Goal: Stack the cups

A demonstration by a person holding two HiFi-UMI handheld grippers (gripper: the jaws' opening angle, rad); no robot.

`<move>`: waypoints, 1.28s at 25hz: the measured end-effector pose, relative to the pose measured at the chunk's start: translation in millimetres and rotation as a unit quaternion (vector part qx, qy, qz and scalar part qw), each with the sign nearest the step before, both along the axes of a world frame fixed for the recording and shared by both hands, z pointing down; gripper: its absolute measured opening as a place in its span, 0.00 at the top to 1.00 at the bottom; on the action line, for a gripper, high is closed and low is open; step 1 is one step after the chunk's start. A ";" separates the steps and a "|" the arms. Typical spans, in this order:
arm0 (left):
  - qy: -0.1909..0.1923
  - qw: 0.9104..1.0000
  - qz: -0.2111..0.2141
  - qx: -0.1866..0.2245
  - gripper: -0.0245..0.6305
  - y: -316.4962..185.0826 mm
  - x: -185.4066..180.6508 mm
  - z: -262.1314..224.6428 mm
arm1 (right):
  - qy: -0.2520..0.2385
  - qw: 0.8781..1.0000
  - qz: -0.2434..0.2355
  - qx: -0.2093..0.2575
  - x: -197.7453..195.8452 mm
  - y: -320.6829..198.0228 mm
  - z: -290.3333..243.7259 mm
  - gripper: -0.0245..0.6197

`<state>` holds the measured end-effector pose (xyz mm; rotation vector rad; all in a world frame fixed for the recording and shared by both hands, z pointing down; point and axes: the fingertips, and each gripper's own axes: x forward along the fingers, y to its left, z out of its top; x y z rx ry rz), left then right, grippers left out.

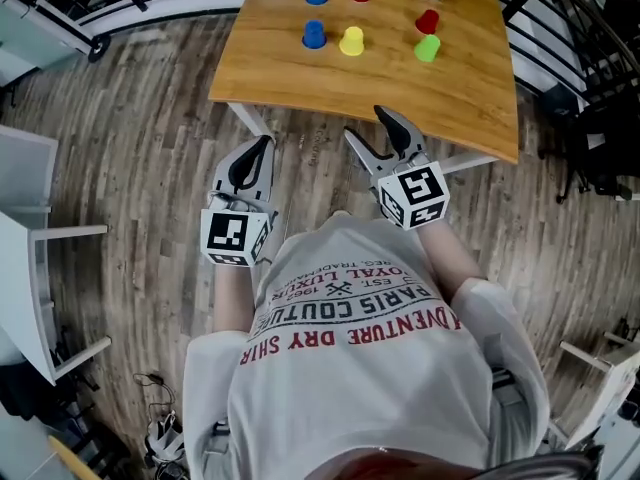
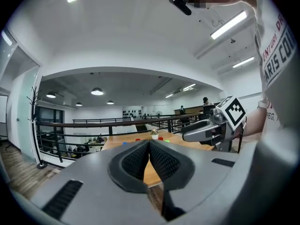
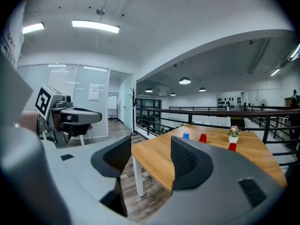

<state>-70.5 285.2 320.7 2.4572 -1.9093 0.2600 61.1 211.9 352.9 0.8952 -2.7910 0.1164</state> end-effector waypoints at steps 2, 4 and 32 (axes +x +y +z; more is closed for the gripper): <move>-0.006 1.000 0.006 0.000 0.94 -30.6 4.2 -0.1 | 0.005 1.000 0.002 -0.005 3.7 -26.5 5.3 0.55; -0.007 1.000 0.010 -0.001 0.94 -56.6 6.0 1.8 | 0.009 1.000 0.010 -0.014 6.6 -51.8 12.6 0.55; -0.004 0.981 0.184 -0.060 0.94 -315.0 -34.6 75.7 | 0.093 0.971 0.162 -0.149 -43.1 -289.0 156.8 0.55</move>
